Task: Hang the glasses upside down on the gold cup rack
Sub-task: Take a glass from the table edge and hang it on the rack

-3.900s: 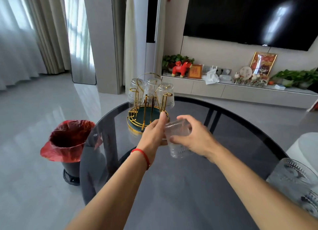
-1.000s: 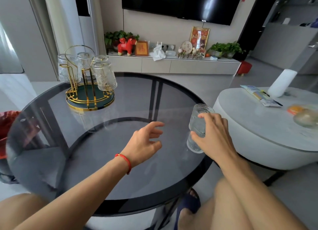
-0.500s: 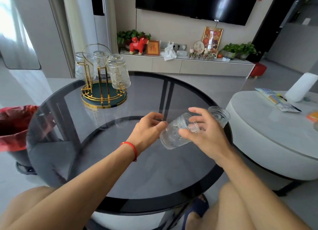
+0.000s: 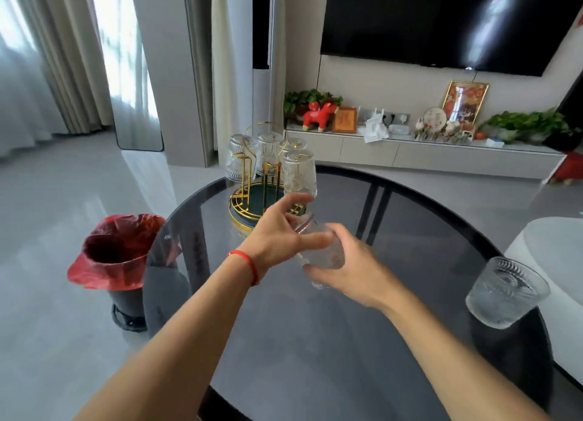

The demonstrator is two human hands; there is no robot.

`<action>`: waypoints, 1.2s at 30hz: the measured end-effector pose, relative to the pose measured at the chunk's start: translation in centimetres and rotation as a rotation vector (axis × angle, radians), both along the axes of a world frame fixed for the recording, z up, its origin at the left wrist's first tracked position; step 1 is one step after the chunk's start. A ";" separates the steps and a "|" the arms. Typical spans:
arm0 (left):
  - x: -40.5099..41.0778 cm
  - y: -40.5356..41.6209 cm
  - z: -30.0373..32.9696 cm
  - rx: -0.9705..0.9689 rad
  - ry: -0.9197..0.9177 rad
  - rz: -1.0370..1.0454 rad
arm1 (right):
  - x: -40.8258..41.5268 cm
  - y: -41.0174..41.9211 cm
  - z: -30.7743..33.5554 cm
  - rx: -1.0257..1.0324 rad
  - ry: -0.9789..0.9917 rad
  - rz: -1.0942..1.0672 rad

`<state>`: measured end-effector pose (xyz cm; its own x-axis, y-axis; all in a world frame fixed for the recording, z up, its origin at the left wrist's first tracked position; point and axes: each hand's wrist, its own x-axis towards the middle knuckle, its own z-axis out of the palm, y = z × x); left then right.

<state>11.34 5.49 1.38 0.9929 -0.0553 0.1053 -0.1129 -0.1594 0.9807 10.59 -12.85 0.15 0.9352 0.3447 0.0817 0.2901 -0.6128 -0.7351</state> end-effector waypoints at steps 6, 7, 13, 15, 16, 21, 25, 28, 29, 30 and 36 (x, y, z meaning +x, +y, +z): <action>0.9 3.3 -0.7 0.145 -0.146 0.104 | 3.3 4.8 0.1 -0.059 -0.145 -0.001; 1.1 3.9 -0.8 0.096 -0.169 0.173 | 3.9 5.2 0.3 -0.034 -0.151 -0.027; 2.2 5.7 -4.0 0.461 0.018 0.214 | 7.3 7.1 3.3 0.265 -0.272 -0.183; 2.5 5.7 -5.0 0.561 0.039 0.130 | 8.2 8.2 4.9 0.319 -0.313 -0.145; 2.8 5.8 -5.3 0.598 0.003 0.109 | 8.8 8.9 6.0 0.325 -0.331 -0.117; 4.1 5.7 -6.7 0.866 0.035 0.007 | 11.5 12.9 9.9 0.308 -0.485 -0.040; 4.1 6.3 -7.1 0.942 0.016 -0.011 | 13.7 16.2 10.9 0.236 -0.487 -0.048; 4.1 7.0 -7.3 0.947 0.012 -0.008 | 14.9 17.8 10.0 0.201 -0.465 -0.081; 4.1 7.2 -7.4 0.948 0.006 -0.008 | 15.1 18.3 9.5 0.199 -0.462 -0.105; 4.1 7.2 -7.5 0.945 -0.004 -0.009 | 15.4 18.6 8.9 0.195 -0.463 -0.128; 4.8 7.1 -7.2 0.881 -0.066 0.028 | 16.8 19.3 6.6 0.018 -0.439 -0.218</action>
